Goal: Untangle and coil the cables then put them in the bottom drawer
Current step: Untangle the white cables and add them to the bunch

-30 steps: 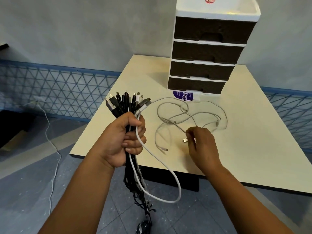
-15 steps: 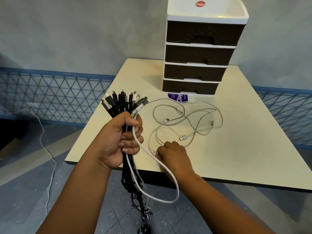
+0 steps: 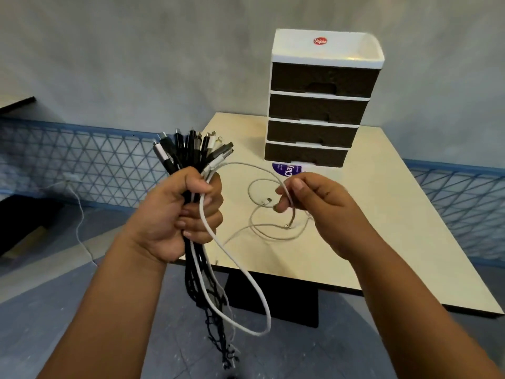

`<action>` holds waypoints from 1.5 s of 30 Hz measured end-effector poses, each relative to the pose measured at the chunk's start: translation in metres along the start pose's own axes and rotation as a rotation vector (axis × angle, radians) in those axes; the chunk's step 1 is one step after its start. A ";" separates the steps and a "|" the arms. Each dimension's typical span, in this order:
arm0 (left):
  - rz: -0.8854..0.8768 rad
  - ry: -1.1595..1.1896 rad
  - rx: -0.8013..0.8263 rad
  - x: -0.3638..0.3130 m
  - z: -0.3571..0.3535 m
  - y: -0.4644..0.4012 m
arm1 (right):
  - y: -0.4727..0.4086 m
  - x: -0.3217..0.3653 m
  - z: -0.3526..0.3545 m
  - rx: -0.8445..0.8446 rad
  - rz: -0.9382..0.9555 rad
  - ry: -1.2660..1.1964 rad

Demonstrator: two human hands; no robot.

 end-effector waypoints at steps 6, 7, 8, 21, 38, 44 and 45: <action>-0.071 -0.173 -0.104 -0.019 -0.026 0.010 | 0.038 0.015 0.005 0.052 0.044 -0.236; -0.075 -0.252 -0.189 -0.016 -0.028 0.008 | 0.038 0.004 0.008 0.025 0.000 -0.248; -0.079 -0.331 -0.286 -0.012 -0.029 0.004 | 0.038 -0.008 0.010 -0.012 -0.048 -0.257; -0.395 -0.082 -0.391 -0.044 -0.063 -0.008 | 0.099 -0.190 0.021 0.200 -0.694 0.411; -0.355 -0.083 -0.202 -0.007 -0.148 -0.060 | 0.082 -0.022 -0.003 -0.025 0.228 0.094; -0.351 0.032 -0.217 -0.010 -0.141 -0.069 | 0.084 -0.063 -0.009 0.065 0.137 0.011; -0.366 0.035 -0.229 -0.012 -0.139 -0.070 | 0.084 -0.075 -0.013 0.091 0.091 0.031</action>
Point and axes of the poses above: each hand's wrist, its own y-axis away from the middle knuckle, its own z-axis out of the back of the hand, x = y × z, the point moved 4 cm from there along -y, towards the middle knuckle, and after that the axes turned 8 degrees about -z, right-handed, at the moved point
